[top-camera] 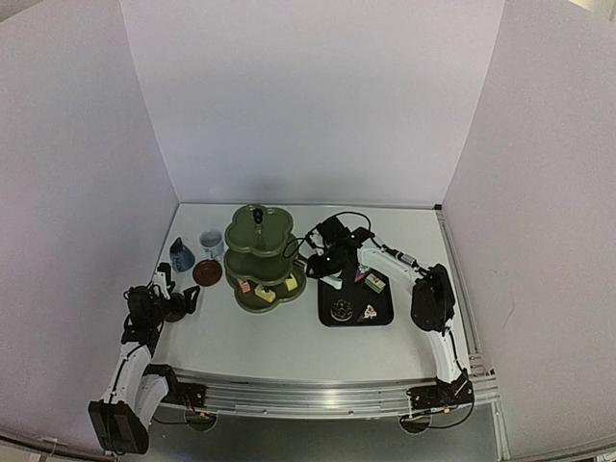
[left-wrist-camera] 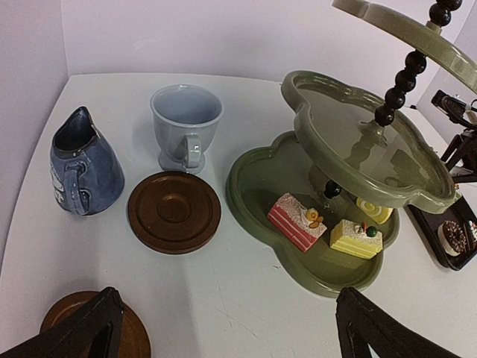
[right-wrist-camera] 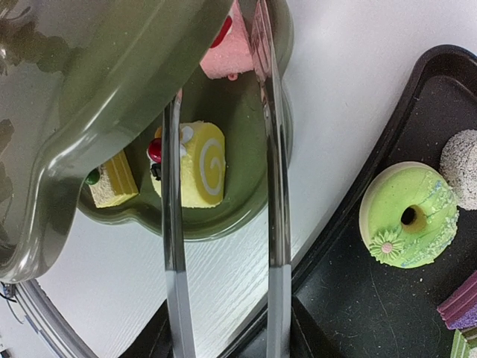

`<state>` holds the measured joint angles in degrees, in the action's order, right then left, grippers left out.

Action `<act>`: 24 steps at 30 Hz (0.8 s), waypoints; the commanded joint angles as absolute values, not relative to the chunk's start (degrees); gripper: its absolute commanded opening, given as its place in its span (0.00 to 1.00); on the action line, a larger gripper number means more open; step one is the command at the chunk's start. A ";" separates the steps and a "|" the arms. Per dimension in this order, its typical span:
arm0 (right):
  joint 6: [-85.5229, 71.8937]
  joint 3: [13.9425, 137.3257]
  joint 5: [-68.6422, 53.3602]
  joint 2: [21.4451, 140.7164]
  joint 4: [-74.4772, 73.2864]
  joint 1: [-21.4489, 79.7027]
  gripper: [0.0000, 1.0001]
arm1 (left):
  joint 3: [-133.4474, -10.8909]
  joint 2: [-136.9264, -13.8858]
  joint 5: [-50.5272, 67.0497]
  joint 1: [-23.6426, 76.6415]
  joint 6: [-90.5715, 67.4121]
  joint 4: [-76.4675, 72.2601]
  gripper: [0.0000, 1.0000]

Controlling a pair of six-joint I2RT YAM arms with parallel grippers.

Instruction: Serve the afternoon tea

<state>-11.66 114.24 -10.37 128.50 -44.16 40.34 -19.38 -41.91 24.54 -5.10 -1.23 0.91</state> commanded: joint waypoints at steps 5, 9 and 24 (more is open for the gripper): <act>-11.51 111.81 -9.55 121.72 -43.07 40.69 0.41 | -19.07 -41.60 25.84 -5.44 -0.09 -1.67 1.00; -10.71 109.65 -8.09 119.34 -43.14 40.74 0.41 | -19.01 -41.66 26.04 -5.37 -0.09 -1.76 1.00; -12.74 103.16 -2.49 112.12 -43.36 40.73 0.39 | -18.93 -41.22 26.53 -5.42 -0.09 -1.84 1.00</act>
<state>-11.65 104.71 -5.55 119.11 -44.19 40.34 -19.38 -41.91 25.52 -5.10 -1.23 0.89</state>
